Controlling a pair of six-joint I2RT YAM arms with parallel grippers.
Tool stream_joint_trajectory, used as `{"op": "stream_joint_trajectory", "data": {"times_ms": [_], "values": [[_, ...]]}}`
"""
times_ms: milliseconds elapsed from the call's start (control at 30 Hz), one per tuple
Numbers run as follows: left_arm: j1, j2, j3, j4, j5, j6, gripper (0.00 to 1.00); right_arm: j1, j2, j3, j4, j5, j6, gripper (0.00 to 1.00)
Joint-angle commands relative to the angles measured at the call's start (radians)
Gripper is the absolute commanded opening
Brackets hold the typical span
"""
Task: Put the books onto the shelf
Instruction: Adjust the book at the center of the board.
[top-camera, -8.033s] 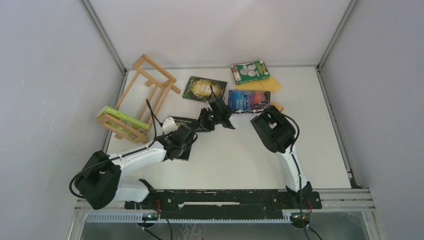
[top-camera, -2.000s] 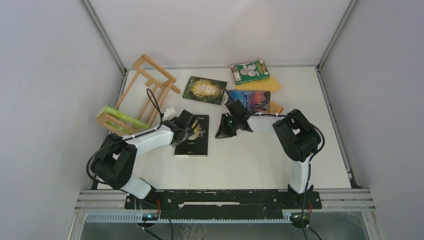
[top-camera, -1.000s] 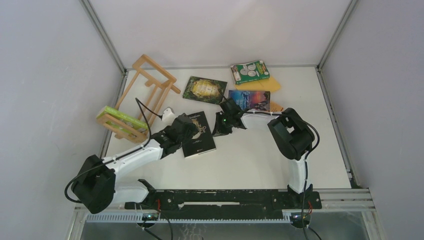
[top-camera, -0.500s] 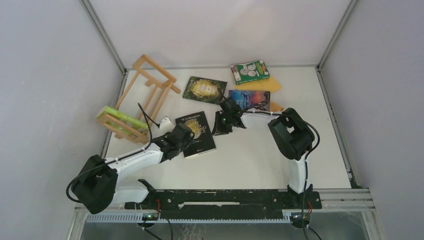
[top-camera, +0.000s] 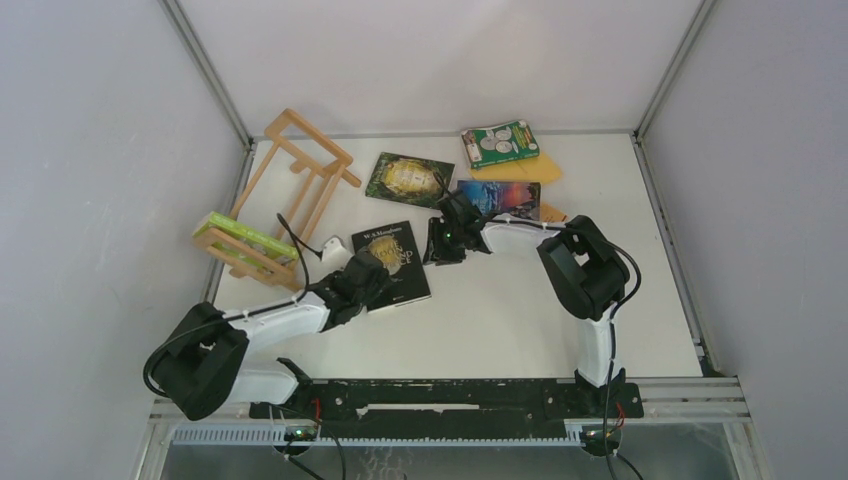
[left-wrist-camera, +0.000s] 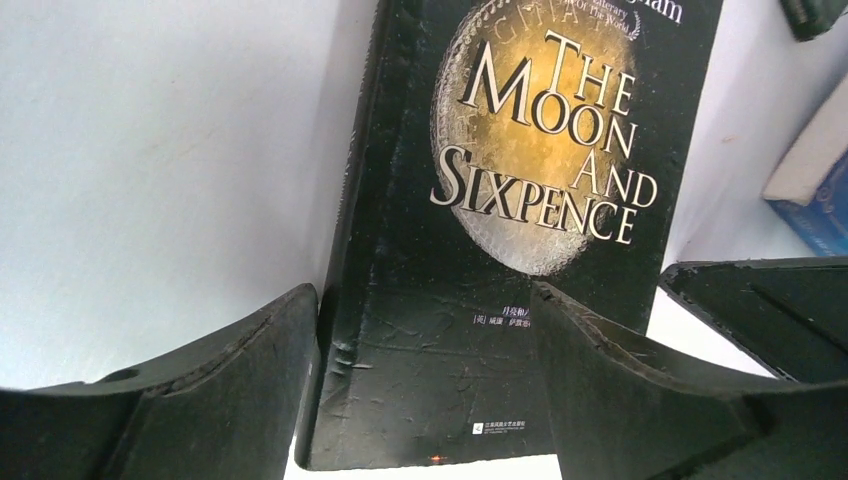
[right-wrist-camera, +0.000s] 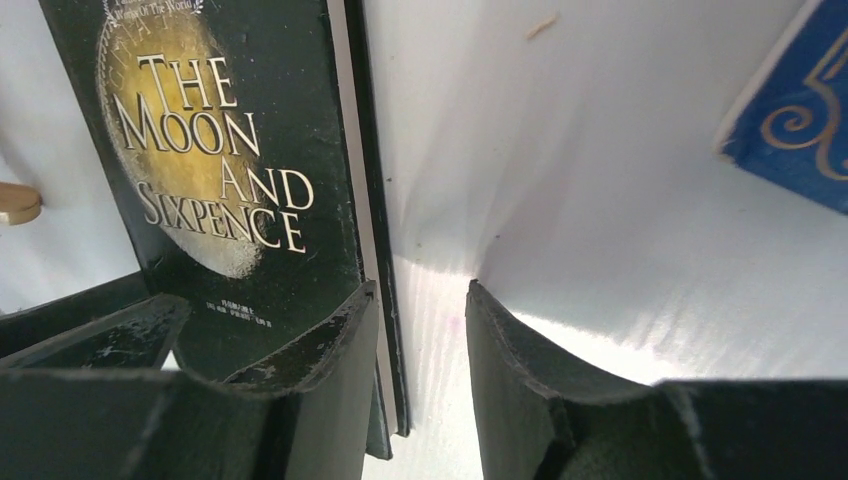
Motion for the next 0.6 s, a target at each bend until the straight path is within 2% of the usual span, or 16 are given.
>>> {"op": "stream_joint_trajectory", "data": {"times_ms": [0,333,567], "values": [[0.002,0.028,-0.093,0.157,0.071,-0.042,0.83,0.004,-0.002,0.045,-0.085,0.087,-0.046,0.46],[0.005,-0.01,-0.241,0.47,0.136,-0.057,0.83,0.018,0.104,0.149,-0.153,0.113,-0.06,0.45],[0.004,-0.085,-0.208,0.503,0.154,-0.004,0.83,0.026,0.142,0.174,-0.183,0.125,-0.071,0.45]]}}
